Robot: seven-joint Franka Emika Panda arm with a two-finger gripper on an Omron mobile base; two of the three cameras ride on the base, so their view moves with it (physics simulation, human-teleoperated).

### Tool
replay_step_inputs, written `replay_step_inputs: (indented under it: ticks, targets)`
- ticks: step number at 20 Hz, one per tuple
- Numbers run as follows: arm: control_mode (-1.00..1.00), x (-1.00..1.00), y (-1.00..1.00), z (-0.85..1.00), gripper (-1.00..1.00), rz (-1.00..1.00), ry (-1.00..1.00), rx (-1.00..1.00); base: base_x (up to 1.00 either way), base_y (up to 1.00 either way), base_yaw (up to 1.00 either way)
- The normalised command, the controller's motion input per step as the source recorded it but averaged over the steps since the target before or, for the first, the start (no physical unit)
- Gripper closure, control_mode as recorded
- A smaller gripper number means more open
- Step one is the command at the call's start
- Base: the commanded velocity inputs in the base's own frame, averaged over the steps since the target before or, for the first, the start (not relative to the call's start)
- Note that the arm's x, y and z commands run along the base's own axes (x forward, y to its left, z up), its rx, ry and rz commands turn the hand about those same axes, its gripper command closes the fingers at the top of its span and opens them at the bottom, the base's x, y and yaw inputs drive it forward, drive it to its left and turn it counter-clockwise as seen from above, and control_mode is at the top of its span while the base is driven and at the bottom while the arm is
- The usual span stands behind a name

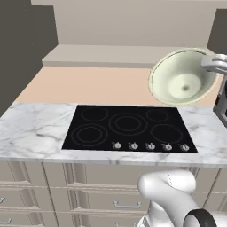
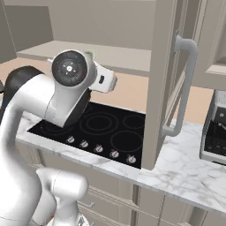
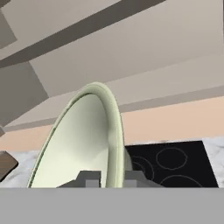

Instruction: Move the bowls from the cabinet to the plates on the dining table.

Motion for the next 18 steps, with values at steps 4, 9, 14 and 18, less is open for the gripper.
replay_step_inputs:
  ticks: [4, 9, 14, 18]
  targets:
    - [-1.00, -0.52, 0.38, -0.35, 1.00, 0.08, -0.01, -0.03, 0.00, 0.00, 0.00]
    - [-1.00, -0.47, 0.32, -0.39, 1.00, 0.06, 0.00, 0.00, 0.00, 0.00, 0.00]
    - [-1.00, -0.36, 0.09, -0.27, 1.00, 0.02, 0.01, 0.07, 0.00, 0.00, 0.00]
    - [-1.00, -0.29, 0.00, -0.17, 1.00, 0.00, 0.03, 0.16, 0.00, 0.00, 0.00]
